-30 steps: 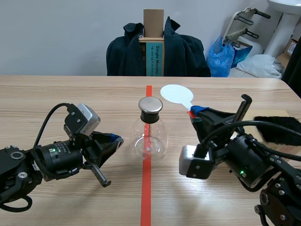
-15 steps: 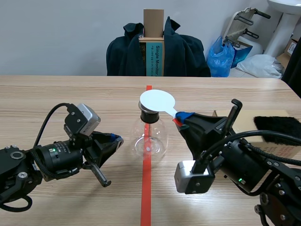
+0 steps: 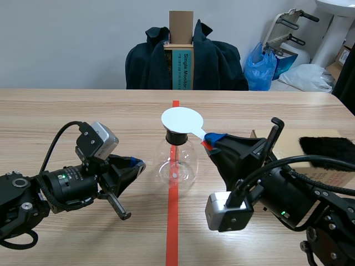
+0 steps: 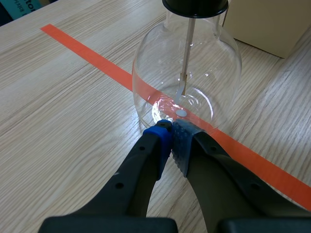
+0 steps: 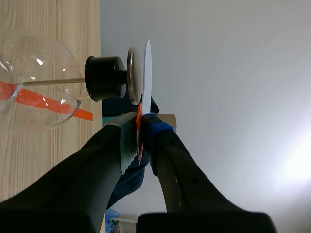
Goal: Do the electroscope experiment.
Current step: 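Hold the plate still at the electroscope, then move the plate toward and away from the electroscope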
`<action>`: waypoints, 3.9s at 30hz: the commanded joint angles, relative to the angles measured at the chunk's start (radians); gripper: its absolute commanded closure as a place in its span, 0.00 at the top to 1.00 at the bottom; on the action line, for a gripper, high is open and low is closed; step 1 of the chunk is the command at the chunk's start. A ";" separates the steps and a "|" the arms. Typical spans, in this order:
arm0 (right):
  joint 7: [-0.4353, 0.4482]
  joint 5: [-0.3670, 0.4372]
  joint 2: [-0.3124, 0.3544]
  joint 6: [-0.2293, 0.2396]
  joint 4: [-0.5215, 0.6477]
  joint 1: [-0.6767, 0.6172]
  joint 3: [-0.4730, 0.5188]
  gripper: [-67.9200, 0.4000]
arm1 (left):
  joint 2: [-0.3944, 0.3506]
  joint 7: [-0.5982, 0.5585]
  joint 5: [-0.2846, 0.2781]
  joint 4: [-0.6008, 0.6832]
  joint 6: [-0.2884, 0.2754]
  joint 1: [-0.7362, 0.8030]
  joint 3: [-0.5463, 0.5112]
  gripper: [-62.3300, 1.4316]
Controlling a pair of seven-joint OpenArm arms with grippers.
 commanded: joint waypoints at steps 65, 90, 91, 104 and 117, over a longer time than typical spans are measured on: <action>-0.355 0.007 0.010 -0.007 0.019 0.017 -0.003 0.02 | 0.005 -0.014 -0.010 0.030 0.002 -0.005 -0.004 0.07; -0.071 0.007 0.010 -0.007 0.019 0.018 -0.003 0.02 | 0.005 -0.014 -0.010 0.030 0.002 -0.005 -0.004 0.07; -0.071 0.007 0.010 -0.007 0.019 0.018 -0.003 0.02 | 0.005 -0.014 -0.010 0.030 0.002 -0.005 -0.004 0.07; -0.085 0.007 0.010 -0.007 0.019 0.018 -0.003 0.02 | 0.005 -0.014 -0.010 0.030 0.002 -0.005 -0.004 0.07; -0.312 0.007 0.010 -0.007 0.019 0.017 -0.003 0.02 | 0.005 -0.014 -0.010 0.030 0.002 -0.005 -0.004 0.07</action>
